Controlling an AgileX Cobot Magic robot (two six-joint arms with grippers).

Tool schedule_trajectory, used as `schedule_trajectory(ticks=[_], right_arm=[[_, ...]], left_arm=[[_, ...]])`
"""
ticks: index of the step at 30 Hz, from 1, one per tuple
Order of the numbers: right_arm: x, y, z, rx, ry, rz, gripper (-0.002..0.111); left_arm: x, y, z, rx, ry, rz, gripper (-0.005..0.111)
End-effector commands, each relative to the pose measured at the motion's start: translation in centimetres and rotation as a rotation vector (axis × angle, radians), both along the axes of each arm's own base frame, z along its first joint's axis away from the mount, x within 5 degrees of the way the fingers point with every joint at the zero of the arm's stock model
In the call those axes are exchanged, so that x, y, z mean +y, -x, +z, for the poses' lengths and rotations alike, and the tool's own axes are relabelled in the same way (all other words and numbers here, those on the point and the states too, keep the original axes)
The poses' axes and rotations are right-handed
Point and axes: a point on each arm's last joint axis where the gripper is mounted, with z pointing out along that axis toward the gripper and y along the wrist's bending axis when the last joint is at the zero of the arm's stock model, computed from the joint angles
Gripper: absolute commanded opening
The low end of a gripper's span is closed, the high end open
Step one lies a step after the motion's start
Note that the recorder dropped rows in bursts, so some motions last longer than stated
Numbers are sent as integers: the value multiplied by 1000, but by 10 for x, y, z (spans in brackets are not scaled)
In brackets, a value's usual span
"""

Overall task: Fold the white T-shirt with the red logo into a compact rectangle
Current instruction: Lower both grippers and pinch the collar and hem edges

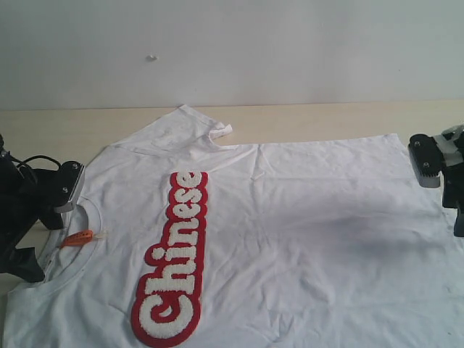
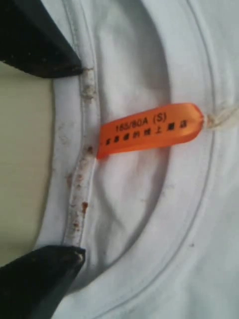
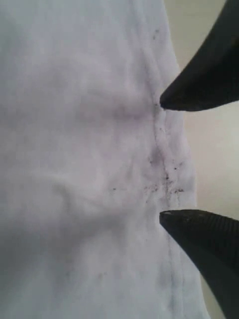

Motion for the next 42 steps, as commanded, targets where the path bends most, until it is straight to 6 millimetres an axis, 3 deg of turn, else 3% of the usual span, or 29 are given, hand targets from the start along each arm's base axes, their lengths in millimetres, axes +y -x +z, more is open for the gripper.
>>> schedule_trajectory(ticks=[1, 8, 15, 32, 37, 42], right_arm=[[-4, -4, -5, -22, 23, 22, 57], [-7, -13, -6, -115, 50, 32, 57], [-7, -11, -28, -46, 44, 32, 57], [-7, -11, -28, -44, 40, 29, 57], [-6, -7, -28, -3, 31, -76, 57], [-7, -7, -28, -12, 41, -63, 57]], left_arm=[[0, -1, -3, -4, 6, 8, 88], [0, -1, -3, -2, 6, 7, 88], [0, -1, -3, -2, 6, 7, 88], [0, -1, -3, -7, 6, 8, 88], [0, -1, -3, -4, 9, 11, 88], [0, -1, -3, -4, 9, 11, 88]])
